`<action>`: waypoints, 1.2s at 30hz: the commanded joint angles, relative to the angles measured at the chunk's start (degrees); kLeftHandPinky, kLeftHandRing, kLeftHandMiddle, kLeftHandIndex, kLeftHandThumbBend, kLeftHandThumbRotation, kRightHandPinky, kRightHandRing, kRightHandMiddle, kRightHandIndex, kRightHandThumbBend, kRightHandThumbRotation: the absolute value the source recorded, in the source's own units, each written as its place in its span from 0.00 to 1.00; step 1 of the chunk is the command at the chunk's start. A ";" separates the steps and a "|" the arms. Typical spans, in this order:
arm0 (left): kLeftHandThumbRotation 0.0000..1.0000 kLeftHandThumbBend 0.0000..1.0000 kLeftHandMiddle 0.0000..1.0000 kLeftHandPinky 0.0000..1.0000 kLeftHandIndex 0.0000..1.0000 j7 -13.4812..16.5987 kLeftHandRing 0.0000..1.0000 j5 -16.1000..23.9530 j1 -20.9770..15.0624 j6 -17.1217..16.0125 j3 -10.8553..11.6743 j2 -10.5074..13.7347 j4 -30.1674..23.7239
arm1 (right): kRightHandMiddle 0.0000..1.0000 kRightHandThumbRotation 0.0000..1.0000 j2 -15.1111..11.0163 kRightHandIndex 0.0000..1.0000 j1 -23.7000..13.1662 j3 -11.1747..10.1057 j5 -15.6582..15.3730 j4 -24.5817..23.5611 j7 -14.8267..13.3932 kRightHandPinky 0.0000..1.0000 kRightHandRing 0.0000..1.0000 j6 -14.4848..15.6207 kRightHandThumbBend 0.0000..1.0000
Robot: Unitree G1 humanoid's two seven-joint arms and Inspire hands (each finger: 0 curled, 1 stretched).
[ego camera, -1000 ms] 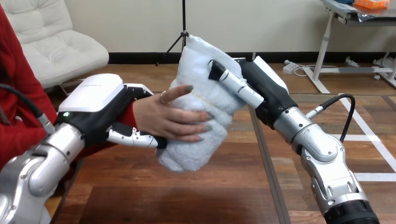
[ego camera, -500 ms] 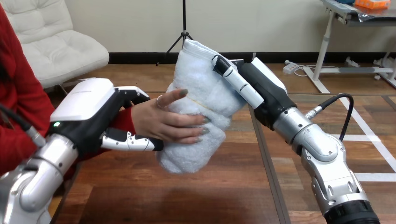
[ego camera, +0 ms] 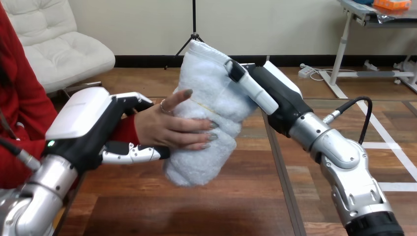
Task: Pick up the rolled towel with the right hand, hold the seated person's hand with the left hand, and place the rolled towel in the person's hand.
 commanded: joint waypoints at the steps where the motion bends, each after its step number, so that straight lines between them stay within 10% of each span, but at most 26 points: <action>1: 0.57 0.75 0.70 0.56 0.66 2.15 0.67 -2.18 0.49 -1.93 2.46 -1.16 -3.01 | 0.57 1.00 -1.10 0.59 0.08 -0.33 1.49 -3.12 1.51 0.41 0.51 0.68 1.00; 11: 0.58 0.75 0.71 0.56 0.67 2.12 0.68 -8.86 3.47 -3.41 4.29 -4.00 -2.41 | 0.65 1.00 -2.00 0.69 1.34 -0.86 3.99 -5.63 4.64 0.48 0.58 3.18 1.00; 21: 0.67 0.91 0.74 0.63 0.72 1.53 0.74 -22.47 5.51 -9.04 5.98 -9.27 2.23 | 0.77 1.00 -0.97 0.82 4.91 -3.20 10.77 -12.20 4.33 0.60 0.71 12.07 1.00; 36: 0.98 1.00 0.94 0.90 0.91 4.40 0.96 -23.02 9.68 -11.54 7.42 -14.11 2.79 | 0.97 1.00 0.63 0.99 10.76 -6.59 17.72 -18.62 1.68 0.89 0.94 16.58 1.00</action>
